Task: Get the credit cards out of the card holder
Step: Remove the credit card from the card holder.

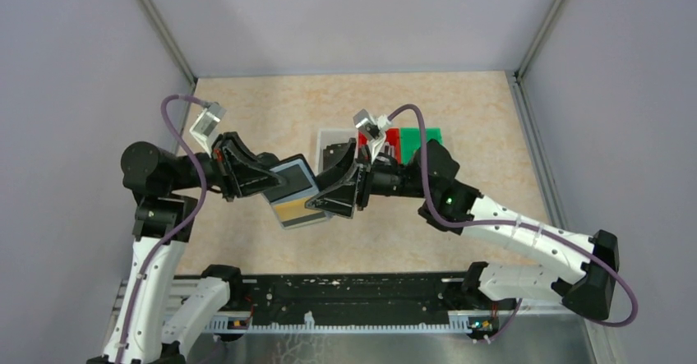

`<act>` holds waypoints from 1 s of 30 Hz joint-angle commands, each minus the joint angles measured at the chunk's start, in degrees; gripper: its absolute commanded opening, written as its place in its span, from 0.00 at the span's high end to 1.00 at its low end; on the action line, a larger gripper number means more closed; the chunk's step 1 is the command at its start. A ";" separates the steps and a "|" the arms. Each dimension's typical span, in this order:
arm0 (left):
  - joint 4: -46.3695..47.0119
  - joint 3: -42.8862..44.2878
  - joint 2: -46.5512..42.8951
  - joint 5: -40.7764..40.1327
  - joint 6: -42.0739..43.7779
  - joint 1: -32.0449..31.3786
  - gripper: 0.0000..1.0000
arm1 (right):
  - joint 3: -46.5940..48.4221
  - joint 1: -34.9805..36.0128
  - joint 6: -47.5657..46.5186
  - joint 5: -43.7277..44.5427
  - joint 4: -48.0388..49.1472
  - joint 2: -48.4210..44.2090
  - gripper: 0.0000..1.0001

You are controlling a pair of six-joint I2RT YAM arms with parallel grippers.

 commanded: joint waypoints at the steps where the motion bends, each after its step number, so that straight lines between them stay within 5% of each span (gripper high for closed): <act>1: 6.34 -0.17 -1.56 -1.02 -8.43 0.05 1.00 | 5.75 0.42 -4.45 -2.20 4.24 -0.49 0.45; 5: 5.75 -0.04 -2.21 -1.25 -8.87 0.05 1.00 | 7.71 0.47 -4.09 -1.72 4.11 1.88 0.52; 17: 5.21 -0.29 -3.19 -1.34 -9.72 0.05 0.99 | 10.97 0.43 0.86 -2.94 5.67 6.45 1.00; 20: 3.63 -0.62 -3.43 -1.72 -7.77 0.05 0.61 | 11.03 0.22 1.18 -3.14 3.85 6.16 1.00; 22: 3.35 -1.29 -3.28 -1.38 -6.71 0.05 0.49 | 11.03 -0.05 1.90 -4.62 3.94 6.20 1.00; 30: 5.33 -1.79 -2.18 -0.93 -7.93 0.05 0.71 | 13.56 -1.38 4.66 -9.15 0.32 8.12 1.00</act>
